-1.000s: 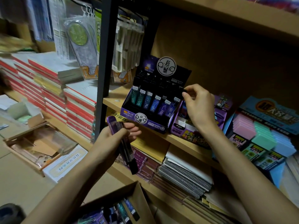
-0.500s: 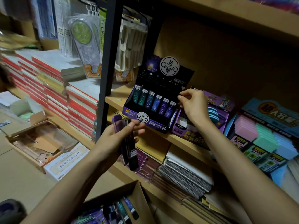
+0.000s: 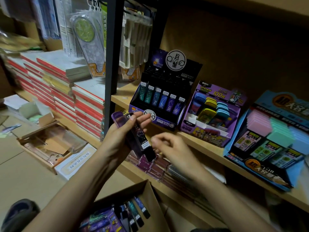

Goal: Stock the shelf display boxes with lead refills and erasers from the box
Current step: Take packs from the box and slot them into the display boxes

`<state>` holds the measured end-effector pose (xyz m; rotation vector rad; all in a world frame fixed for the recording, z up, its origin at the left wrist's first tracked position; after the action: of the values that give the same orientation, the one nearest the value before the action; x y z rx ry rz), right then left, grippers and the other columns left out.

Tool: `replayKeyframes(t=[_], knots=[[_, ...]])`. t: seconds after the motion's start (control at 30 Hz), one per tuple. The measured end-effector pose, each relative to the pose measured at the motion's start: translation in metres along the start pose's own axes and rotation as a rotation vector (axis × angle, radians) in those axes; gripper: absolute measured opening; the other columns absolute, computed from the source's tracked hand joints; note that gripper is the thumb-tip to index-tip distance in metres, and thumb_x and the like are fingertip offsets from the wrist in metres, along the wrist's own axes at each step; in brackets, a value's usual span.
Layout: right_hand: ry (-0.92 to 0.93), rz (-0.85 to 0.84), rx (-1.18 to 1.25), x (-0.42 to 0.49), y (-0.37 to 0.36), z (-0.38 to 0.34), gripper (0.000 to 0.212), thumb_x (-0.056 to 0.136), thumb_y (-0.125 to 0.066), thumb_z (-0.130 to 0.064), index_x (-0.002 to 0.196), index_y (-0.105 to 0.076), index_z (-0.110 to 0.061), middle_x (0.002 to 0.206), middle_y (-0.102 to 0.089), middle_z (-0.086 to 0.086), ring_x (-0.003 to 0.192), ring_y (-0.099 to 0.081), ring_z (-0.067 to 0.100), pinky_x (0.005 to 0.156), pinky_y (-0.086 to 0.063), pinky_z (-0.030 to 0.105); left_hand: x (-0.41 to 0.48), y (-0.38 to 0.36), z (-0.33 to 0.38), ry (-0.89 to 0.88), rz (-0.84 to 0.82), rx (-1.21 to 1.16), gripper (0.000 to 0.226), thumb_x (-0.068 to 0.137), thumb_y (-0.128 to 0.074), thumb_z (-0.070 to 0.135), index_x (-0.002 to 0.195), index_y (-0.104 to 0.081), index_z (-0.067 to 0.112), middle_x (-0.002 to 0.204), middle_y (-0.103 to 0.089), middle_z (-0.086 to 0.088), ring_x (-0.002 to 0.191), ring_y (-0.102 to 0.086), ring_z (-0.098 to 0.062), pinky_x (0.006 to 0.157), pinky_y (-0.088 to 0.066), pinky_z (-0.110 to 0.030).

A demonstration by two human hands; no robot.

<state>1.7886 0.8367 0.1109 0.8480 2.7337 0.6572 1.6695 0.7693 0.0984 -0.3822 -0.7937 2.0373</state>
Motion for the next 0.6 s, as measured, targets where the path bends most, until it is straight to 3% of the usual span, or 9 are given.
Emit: replayKeyframes(t=[0.07,0.2,0.33,0.43,0.53,0.6], knots=[[-0.101,-0.107,0.214,-0.005,-0.019,0.011,0.014,0.091,-0.059,-0.024,0.102,-0.063,-0.016,0.086,-0.071,0.0,0.078,-0.067,0.009,0.071,-0.052,0.021,0.0,0.001,-0.002,0.001,0.006,0.018,0.023,0.097,-0.04,0.011,0.112,-0.057,0.007,0.1,-0.074,-0.003,0.094,-0.07,-0.013,0.077,-0.056,-0.023],[-0.08,-0.079,0.298,-0.004,-0.02,0.013,0.01,0.09,-0.059,-0.013,0.1,-0.061,-0.013,0.075,-0.07,0.001,0.066,-0.066,0.009,0.06,-0.051,0.018,0.0,0.006,-0.007,0.014,-0.015,0.121,0.022,0.097,-0.044,0.018,0.113,-0.057,0.011,0.107,-0.072,-0.002,0.101,-0.068,-0.014,0.075,-0.058,-0.024],[-0.087,0.06,0.247,-0.001,-0.003,0.021,0.011,0.089,-0.062,-0.015,0.099,-0.064,-0.018,0.088,-0.068,0.005,0.066,-0.064,0.005,0.054,-0.047,0.016,-0.002,0.011,-0.007,-0.015,-0.035,0.335,0.019,0.083,-0.057,0.024,0.099,-0.062,0.015,0.095,-0.075,0.001,0.088,-0.069,-0.014,0.069,-0.057,-0.023],[-0.075,0.18,0.275,-0.001,0.014,0.023,0.013,0.086,-0.066,-0.014,0.097,-0.066,-0.021,0.087,-0.068,0.0,0.063,-0.062,0.001,0.054,-0.045,0.015,-0.004,0.017,-0.008,-0.02,-0.001,0.49,0.019,0.073,-0.064,0.03,0.087,-0.061,0.018,0.077,-0.073,0.003,0.075,-0.067,-0.015,0.072,-0.053,-0.034],[-0.058,0.289,0.415,-0.001,0.026,0.022,0.017,0.083,-0.068,-0.01,0.099,-0.063,-0.015,0.083,-0.07,-0.003,0.06,-0.063,-0.001,0.053,-0.046,0.012,-0.003,0.021,-0.009,-0.002,0.029,0.544,0.029,0.07,-0.068,0.035,0.092,-0.063,0.016,0.09,-0.073,-0.007,0.089,-0.068,-0.027,0.084,-0.05,-0.046],[-0.033,0.367,0.481,-0.001,0.035,0.018,0.018,0.083,-0.068,-0.007,0.097,-0.062,-0.016,0.084,-0.071,-0.004,0.065,-0.065,0.0,0.056,-0.049,0.013,-0.003,0.019,-0.011,-0.004,0.014,0.614,0.033,0.069,-0.067,0.04,0.092,-0.063,0.017,0.091,-0.072,-0.01,0.083,-0.068,-0.025,0.077,-0.052,-0.042]])
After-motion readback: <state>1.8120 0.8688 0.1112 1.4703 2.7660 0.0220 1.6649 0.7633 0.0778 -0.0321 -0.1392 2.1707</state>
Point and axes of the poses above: each hand's wrist, its own x-axis towards the middle knuckle, its own y-axis out of the back of the hand, z = x × y, the point moved 7 cm from there along x, towards the middle knuckle
